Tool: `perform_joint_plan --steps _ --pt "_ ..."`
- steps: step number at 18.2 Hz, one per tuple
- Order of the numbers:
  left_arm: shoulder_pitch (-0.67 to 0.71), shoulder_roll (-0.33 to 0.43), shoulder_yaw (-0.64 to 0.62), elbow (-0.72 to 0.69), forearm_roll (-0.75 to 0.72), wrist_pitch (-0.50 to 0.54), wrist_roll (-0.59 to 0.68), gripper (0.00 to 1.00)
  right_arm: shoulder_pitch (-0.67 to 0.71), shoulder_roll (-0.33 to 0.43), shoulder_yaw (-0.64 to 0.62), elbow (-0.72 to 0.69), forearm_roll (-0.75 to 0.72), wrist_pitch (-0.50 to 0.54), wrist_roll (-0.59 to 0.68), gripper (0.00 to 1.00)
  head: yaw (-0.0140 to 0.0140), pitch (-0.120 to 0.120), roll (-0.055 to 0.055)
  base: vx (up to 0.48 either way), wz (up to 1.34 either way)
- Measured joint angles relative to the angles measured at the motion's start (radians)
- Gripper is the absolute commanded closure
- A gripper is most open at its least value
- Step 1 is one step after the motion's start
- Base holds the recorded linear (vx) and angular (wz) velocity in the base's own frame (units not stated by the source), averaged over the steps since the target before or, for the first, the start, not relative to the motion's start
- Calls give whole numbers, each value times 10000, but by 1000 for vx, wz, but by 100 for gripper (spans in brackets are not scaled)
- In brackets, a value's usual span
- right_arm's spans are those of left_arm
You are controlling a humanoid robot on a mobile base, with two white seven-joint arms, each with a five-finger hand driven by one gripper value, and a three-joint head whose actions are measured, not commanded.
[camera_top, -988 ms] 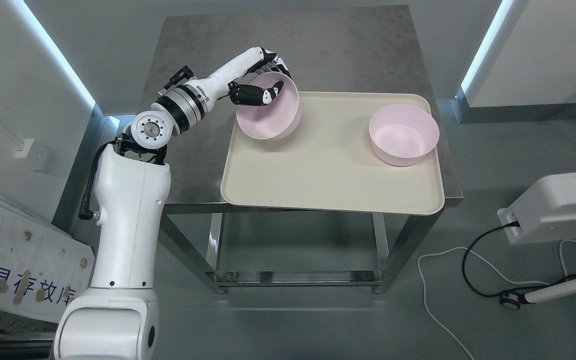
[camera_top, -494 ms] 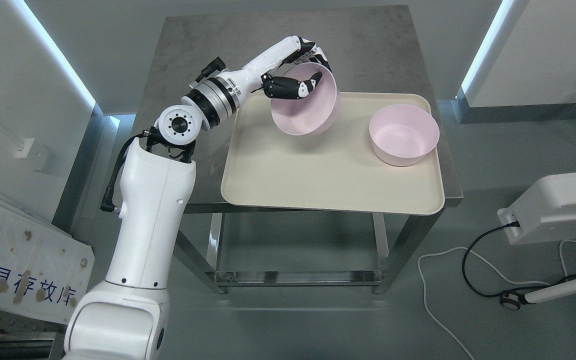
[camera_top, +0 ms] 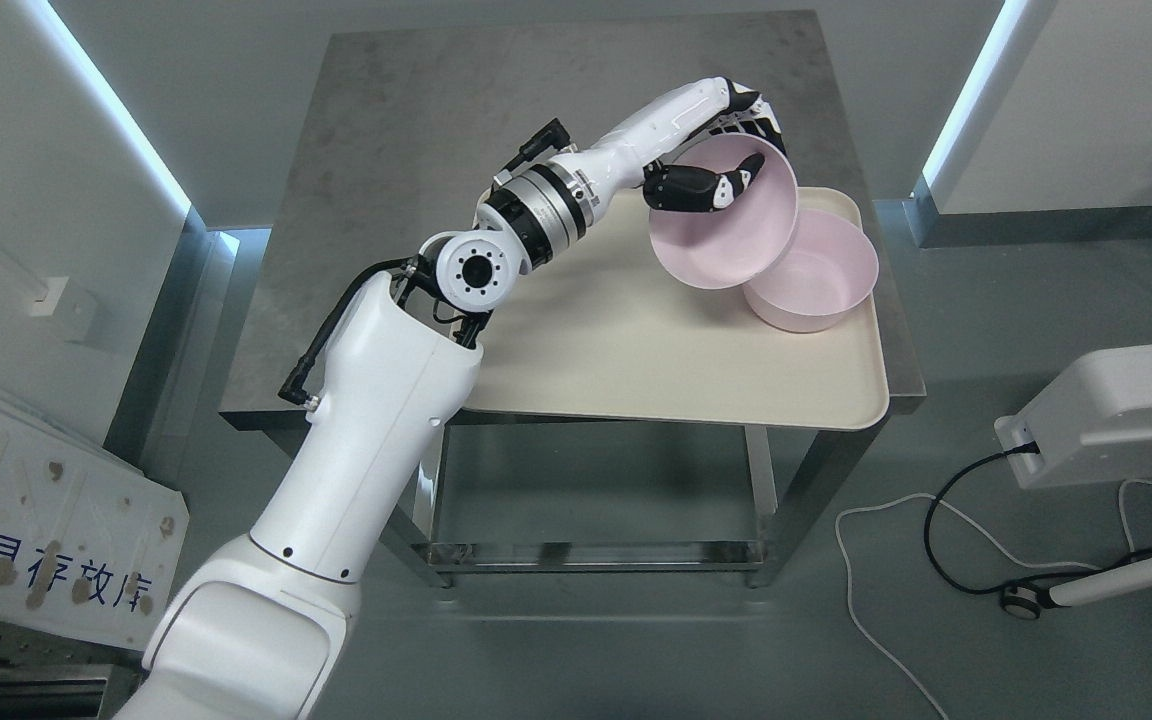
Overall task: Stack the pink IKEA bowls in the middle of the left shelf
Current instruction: 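Lift the gripped bowl with the left hand and place it into the other pink bowl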
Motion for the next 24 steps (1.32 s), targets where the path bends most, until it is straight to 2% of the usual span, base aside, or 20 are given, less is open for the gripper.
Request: perform_joint_plan --steps 11,15,17,20,22,24 --pt "-1417 -54 -1953 310 1071 508 757 94 0 0 0 0 0 0 0 0 0 0 0 0 0" --pt "-1592 -63 -2250 588 1135 510 963 88 0 0 0 0 0 0 0 0 0 0 0 0 0" --pt "-1633 -66 -2311 716 1135 512 1045 81 0 0 0 0 0 0 0 0 0 0 0 0 0" --pt "-1672 -70 -2289 934 949 534 1093 64 0 0 0 0 0 0 0 0 0 0 0 0 0" --pt "-1677 -71 -2191 1089 759 505 1096 50 0 0 0 0 0 0 0 0 0 0 0 0 0" --pt "-1627 -73 -2047 1206 627 448 1058 43 0 0 0 0 0 0 0 0 0 0 0 0 0"
